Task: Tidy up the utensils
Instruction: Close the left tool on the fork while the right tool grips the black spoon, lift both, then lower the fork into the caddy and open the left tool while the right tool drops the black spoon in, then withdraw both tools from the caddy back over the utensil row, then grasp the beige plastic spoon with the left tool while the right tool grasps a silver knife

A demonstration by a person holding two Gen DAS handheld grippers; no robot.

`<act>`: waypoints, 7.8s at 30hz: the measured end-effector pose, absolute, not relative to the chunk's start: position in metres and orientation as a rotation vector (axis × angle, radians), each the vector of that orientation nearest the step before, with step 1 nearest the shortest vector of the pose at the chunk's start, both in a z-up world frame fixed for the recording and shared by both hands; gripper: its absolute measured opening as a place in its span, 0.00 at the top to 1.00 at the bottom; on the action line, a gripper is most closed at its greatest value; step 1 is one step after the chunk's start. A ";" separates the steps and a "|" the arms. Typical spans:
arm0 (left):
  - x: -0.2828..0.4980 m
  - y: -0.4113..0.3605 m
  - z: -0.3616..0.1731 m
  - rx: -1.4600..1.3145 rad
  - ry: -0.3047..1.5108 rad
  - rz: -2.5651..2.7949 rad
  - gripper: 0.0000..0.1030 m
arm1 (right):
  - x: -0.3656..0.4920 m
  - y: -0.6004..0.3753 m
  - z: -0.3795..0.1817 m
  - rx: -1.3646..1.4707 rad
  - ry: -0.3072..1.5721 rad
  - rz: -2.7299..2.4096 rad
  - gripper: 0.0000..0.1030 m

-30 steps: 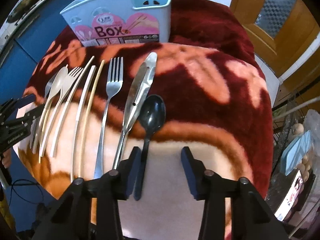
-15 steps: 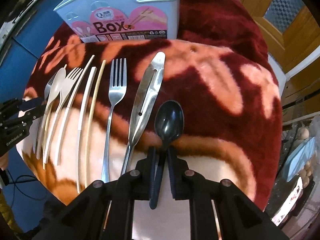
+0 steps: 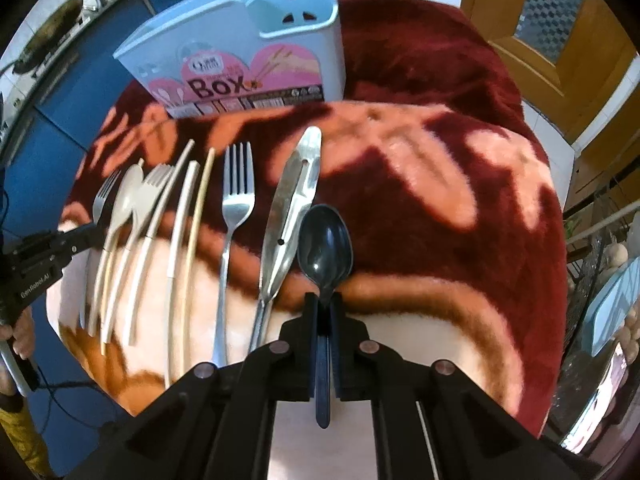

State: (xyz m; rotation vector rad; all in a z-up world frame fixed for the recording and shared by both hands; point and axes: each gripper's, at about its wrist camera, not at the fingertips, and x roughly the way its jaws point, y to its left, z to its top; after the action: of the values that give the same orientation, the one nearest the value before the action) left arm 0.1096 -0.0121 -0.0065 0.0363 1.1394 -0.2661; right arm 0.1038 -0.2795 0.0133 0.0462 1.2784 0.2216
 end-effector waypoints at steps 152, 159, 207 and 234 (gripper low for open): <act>0.155 -0.018 0.003 -0.090 0.907 -0.177 0.73 | 0.167 -0.266 0.037 0.101 0.944 0.161 0.92; 0.158 -0.014 0.006 -0.120 0.878 -0.166 0.73 | 0.153 -0.246 0.105 0.073 0.543 0.186 0.92; 0.095 -0.037 0.016 0.067 1.009 -0.267 0.73 | 0.096 -0.235 0.083 0.077 0.779 0.262 0.69; 0.096 -0.040 -0.007 0.000 1.116 -0.371 0.94 | 0.092 -0.236 0.002 0.040 1.169 0.270 0.88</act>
State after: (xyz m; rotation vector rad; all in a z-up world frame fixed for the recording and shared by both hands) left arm 0.0961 -0.0400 -0.0065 0.0004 1.1160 -0.3712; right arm 0.0917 -0.2357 0.0025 0.0403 1.1693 0.2697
